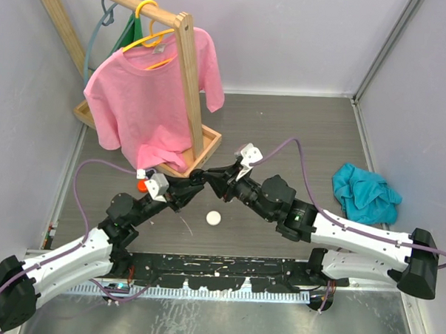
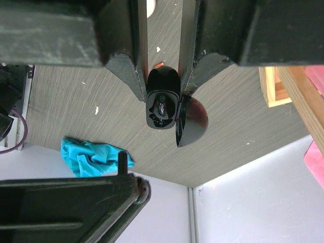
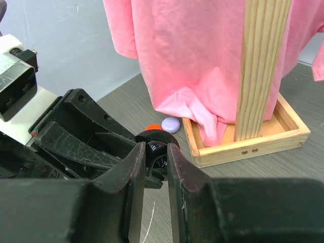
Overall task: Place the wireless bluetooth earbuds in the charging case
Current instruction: Place the earbud in the charging case.
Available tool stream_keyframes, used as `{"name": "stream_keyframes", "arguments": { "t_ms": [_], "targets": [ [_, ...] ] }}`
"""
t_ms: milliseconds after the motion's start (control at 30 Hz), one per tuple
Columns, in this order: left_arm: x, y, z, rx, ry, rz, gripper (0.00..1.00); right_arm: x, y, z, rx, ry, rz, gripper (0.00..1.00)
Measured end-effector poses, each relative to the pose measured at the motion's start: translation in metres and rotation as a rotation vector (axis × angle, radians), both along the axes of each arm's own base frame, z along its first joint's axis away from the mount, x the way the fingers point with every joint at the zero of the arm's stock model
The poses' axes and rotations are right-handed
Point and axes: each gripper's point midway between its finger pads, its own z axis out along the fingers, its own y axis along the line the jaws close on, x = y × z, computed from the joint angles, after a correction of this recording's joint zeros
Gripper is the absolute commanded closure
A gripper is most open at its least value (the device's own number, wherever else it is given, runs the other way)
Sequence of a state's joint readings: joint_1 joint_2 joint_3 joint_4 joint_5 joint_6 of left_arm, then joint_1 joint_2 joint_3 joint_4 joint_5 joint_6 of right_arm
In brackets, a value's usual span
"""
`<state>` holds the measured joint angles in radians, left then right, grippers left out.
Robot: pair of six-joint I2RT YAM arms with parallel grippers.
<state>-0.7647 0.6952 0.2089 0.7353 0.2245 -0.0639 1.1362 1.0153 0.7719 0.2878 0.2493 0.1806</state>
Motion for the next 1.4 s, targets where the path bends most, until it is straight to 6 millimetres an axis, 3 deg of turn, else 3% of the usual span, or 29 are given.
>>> {"name": "stream_keyframes", "arguments": {
  "t_ms": [333, 867, 1400],
  "targets": [
    [-0.004, -0.004, 0.005, -0.028, 0.003, -0.031, 1.00, 0.003, 0.012, -0.015, -0.011, -0.013, -0.007, 0.77],
    [-0.006, -0.004, 0.010, -0.048, 0.001, -0.044, 1.00, 0.004, 0.020, -0.020, -0.005, -0.014, -0.008, 0.75],
    [-0.005, -0.005, 0.009, -0.049, 0.010, -0.040, 1.00, -0.005, 0.009, -0.022, -0.054, -0.026, 0.013, 0.35]
  ]
}}
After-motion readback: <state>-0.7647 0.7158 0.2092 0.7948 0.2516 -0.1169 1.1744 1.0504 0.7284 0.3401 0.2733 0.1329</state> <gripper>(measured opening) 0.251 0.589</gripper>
